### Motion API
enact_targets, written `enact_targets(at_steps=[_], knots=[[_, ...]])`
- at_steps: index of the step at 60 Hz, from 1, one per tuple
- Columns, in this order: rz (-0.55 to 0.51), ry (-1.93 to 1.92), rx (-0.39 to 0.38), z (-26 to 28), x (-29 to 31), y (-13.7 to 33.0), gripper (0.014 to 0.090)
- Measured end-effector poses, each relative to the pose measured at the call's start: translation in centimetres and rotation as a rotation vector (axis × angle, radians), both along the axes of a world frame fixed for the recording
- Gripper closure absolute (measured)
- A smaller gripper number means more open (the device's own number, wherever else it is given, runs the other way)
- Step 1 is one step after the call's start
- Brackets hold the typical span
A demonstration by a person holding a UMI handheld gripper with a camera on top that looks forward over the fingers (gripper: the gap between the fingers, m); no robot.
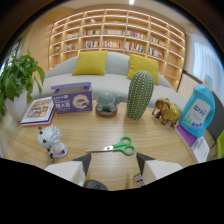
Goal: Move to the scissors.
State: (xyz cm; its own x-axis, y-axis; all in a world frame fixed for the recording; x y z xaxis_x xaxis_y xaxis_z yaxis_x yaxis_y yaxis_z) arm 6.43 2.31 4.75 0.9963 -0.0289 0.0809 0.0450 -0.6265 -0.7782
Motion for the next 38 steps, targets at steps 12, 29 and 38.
enact_targets(at_steps=[12,29,38], knots=[[-0.007,0.013,-0.007,-0.8,0.3,1.6,0.0183],[-0.011,0.016,-0.011,-1.2,0.5,1.8,0.0185],[-0.007,0.017,-0.011,-1.1,0.5,1.8,0.0183]])
